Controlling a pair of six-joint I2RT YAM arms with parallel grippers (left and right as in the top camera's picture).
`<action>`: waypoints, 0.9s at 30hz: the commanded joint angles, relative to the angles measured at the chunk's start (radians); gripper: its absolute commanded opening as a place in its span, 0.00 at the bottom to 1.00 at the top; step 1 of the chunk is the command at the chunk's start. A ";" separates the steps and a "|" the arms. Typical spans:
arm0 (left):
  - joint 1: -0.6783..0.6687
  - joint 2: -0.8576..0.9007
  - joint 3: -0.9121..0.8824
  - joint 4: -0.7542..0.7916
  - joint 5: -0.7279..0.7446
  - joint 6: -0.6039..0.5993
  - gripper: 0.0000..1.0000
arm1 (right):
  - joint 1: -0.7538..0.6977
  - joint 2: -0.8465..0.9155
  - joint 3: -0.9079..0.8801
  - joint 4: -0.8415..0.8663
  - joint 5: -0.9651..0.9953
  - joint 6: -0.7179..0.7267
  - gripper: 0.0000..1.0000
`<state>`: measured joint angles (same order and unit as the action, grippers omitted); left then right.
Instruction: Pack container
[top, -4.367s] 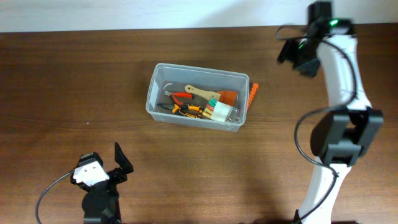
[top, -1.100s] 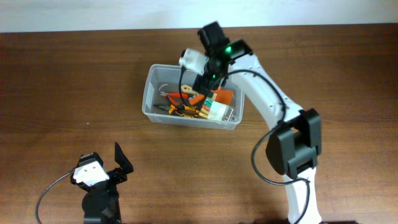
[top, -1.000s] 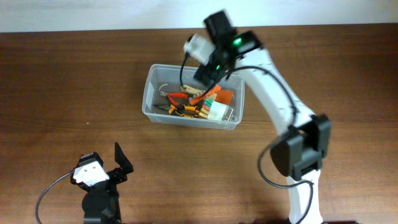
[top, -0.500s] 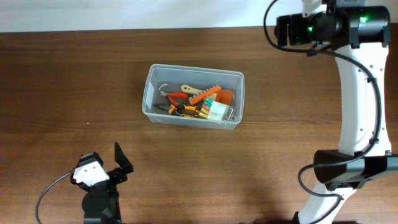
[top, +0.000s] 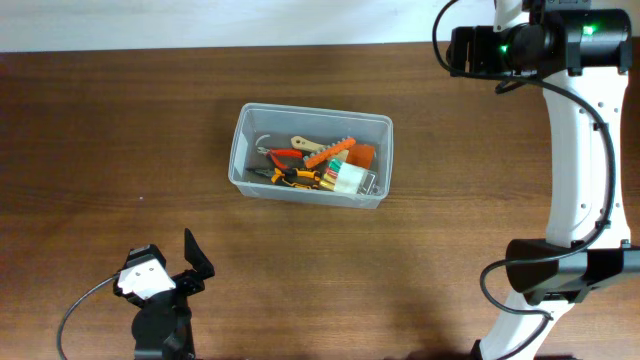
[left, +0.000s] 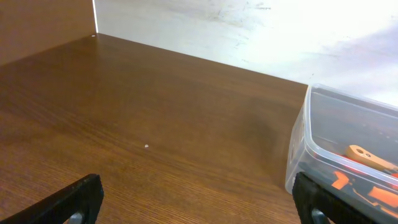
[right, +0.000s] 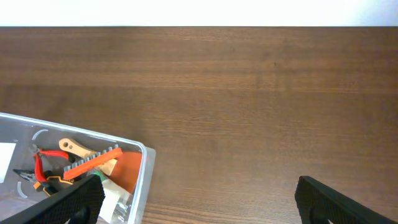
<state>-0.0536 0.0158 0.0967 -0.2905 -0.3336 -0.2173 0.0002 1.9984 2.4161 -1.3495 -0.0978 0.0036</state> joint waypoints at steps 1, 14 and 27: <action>-0.003 -0.004 -0.004 -0.001 -0.004 0.009 0.99 | -0.007 0.014 -0.005 0.011 0.015 0.003 0.98; -0.003 -0.004 -0.004 -0.001 -0.004 0.009 0.99 | 0.013 -0.452 -0.329 0.385 0.159 -0.130 0.99; -0.003 -0.004 -0.004 -0.001 -0.004 0.009 0.99 | 0.012 -1.169 -1.382 0.589 0.019 -0.119 0.99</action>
<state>-0.0532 0.0166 0.0967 -0.2901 -0.3336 -0.2173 0.0082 0.9115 1.2224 -0.7715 -0.0360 -0.1093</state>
